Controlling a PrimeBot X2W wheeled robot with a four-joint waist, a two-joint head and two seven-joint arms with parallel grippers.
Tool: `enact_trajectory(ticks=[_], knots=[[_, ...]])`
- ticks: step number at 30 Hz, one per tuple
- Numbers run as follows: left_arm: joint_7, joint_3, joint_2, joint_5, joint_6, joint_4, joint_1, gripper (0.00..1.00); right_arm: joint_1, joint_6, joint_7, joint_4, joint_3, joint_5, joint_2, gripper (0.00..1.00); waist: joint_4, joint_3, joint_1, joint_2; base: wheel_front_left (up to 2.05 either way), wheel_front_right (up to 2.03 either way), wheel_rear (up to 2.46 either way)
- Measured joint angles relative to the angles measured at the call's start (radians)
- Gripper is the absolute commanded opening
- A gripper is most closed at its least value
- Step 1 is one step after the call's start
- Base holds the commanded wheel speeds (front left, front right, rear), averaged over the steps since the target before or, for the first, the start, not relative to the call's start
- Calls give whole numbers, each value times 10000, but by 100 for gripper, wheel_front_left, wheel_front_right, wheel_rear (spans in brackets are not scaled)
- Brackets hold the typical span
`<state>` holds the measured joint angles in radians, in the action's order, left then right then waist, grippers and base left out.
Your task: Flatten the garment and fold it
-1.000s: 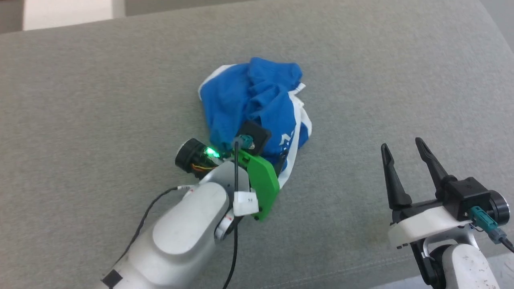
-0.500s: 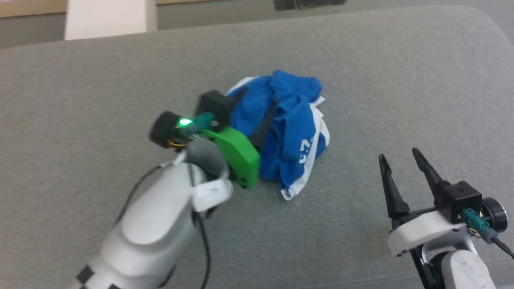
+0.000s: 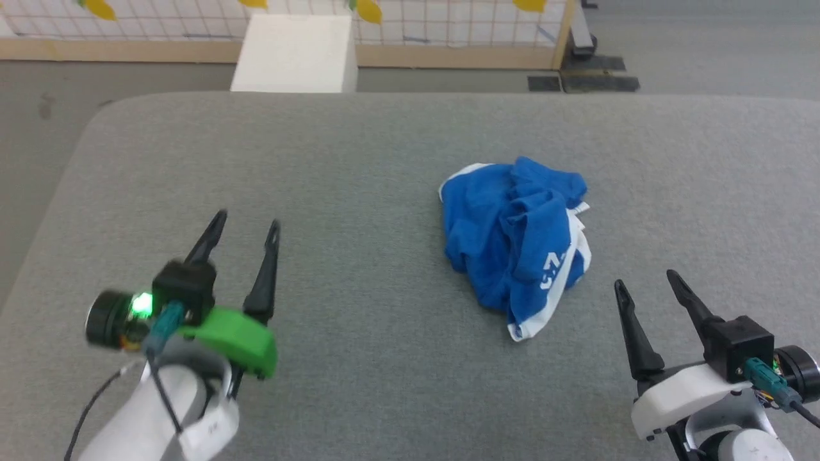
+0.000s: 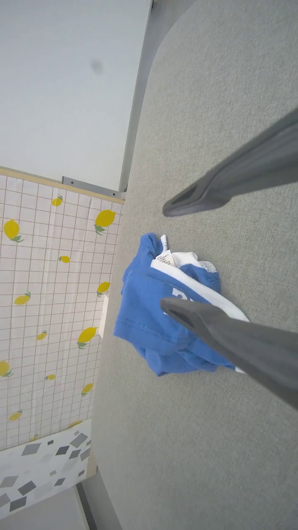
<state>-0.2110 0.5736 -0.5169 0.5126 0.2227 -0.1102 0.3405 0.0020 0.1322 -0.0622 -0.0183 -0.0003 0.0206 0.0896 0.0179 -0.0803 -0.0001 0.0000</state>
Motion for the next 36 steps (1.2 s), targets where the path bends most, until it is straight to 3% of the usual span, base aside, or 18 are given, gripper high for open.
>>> enact_trajectory(ticks=[11, 23, 26, 36], knots=[[-385, -234, 44, -355, 1093, 1089, -2254, 100, 250, 0, 107, 50, -4, 4, -25, 100, -405, 432, 0, 0, 0, 0, 0], [-416, -163, 92, -468, 855, 1164, -2320, 100, 421, 0, 709, 38, 146, 79, 42, 100, -712, 451, 1, 0, 0, 0, 0], [-416, -128, 144, -470, 832, 1143, -2308, 100, 405, 0, 1603, 136, 625, 382, 326, 100, -856, 343, 0, 0, 0, 0, 0], [-430, -59, 573, -593, 652, 1143, -1936, 100, -934, 0, 6431, 318, 2445, 1342, 1896, 100, -1490, -454, 0, 0, 0, 0, 0]])
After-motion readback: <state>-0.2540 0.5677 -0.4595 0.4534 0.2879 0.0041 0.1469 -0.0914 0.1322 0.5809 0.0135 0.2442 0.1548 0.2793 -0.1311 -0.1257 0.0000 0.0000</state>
